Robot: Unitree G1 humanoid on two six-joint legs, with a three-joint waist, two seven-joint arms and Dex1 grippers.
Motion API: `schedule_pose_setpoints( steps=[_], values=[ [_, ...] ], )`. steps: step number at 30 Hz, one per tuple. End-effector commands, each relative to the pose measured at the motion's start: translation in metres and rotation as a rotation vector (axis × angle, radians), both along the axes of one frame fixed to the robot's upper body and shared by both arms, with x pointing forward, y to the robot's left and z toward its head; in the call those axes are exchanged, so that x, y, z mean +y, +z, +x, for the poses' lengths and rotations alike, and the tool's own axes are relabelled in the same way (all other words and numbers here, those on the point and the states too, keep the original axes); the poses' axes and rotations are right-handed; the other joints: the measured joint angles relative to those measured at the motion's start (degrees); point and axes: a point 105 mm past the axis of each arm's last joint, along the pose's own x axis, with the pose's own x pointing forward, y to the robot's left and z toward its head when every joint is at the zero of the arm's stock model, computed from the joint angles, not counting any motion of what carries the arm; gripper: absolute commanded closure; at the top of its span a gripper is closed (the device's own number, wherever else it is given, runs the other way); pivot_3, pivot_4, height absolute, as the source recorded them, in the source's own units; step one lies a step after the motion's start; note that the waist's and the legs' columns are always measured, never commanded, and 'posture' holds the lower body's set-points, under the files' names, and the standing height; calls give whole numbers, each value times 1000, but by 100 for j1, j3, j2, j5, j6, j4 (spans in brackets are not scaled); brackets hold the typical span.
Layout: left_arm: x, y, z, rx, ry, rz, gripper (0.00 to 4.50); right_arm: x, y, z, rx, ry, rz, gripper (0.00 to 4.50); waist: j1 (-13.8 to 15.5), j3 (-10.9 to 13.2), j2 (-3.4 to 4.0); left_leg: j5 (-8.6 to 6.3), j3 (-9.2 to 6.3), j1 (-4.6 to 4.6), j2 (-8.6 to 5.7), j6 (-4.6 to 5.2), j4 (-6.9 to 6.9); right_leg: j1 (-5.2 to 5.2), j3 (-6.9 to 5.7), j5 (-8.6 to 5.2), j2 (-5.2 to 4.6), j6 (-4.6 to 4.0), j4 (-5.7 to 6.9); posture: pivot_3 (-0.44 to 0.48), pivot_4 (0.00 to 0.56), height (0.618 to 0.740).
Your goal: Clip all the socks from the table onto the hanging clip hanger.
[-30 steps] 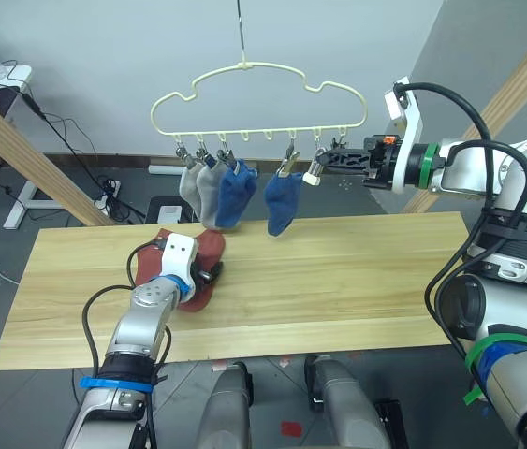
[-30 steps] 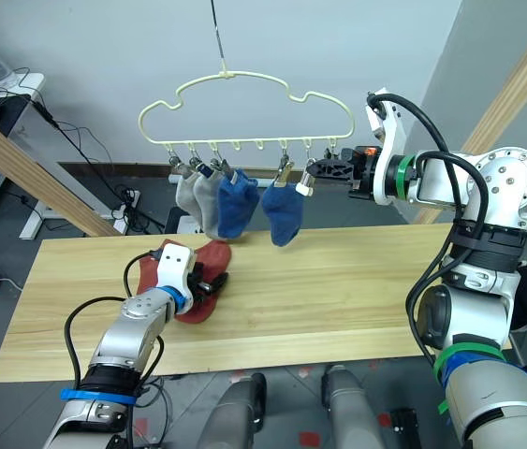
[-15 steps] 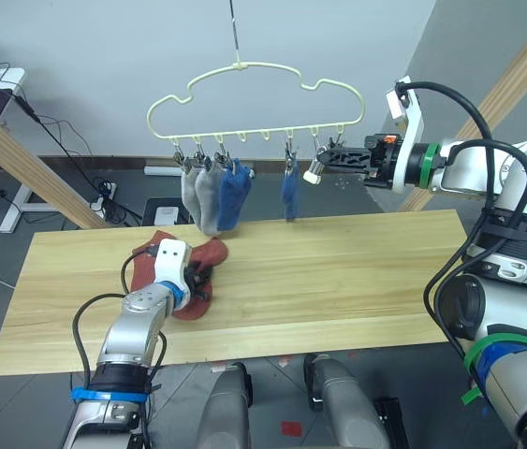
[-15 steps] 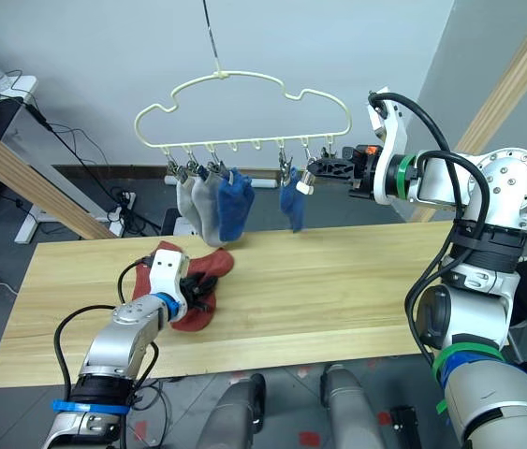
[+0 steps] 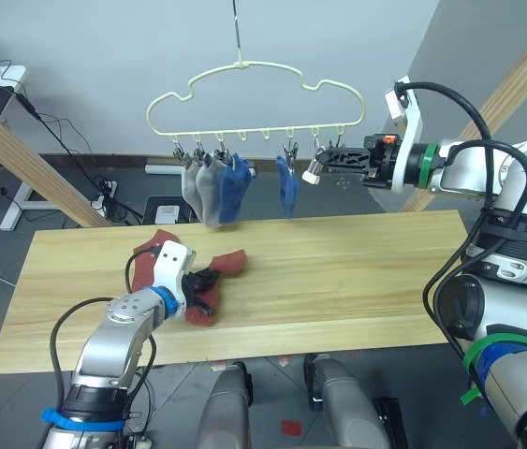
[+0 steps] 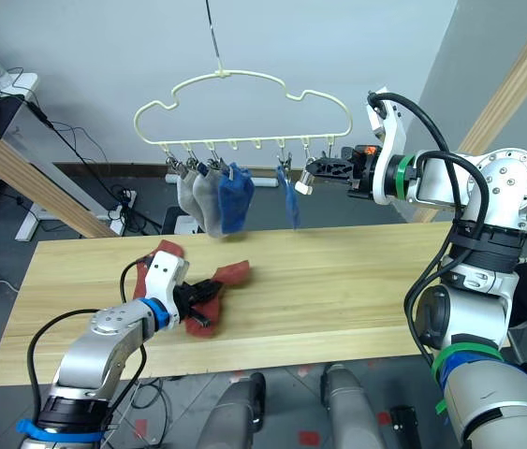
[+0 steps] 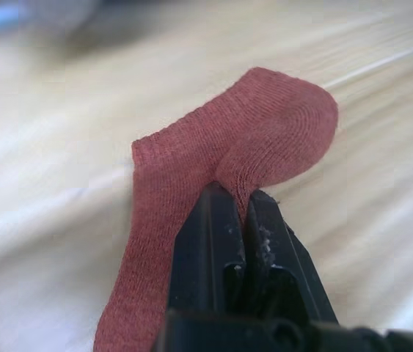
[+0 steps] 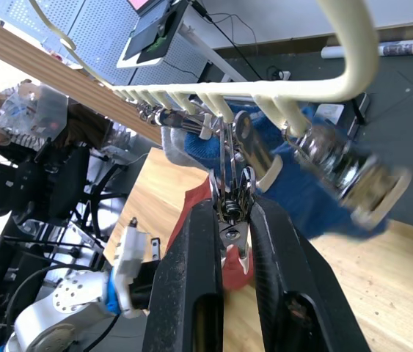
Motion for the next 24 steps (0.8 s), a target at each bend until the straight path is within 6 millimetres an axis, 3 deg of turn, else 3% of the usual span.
schedule_pose_setpoints(
  steps=[1,8,15,24],
  values=[
    [-23,34,-19,-168,-198,-18,4467,-3,8,-5,-20,27,26,4295,5,0,0,0,0,0,1,0,-1,0,0,0,-1,0,-1,-31,320,740],
    [-40,85,-26,-612,-320,6,4467,-3,15,-9,47,114,128,4295,5,0,0,0,4,-1,-4,0,1,2,2,-1,0,2,-7,-45,328,740],
    [-42,101,-14,-759,-248,-9,4467,-6,17,-6,136,110,191,4295,-1,0,-1,-1,10,-9,-5,3,4,0,2,0,1,0,-8,-48,330,740],
    [-49,101,-10,-804,-238,-6,4467,-2,21,-9,197,144,221,4295,-6,1,-1,-4,14,-12,-6,7,9,1,2,0,2,0,-7,-49,334,740]
  ],
)
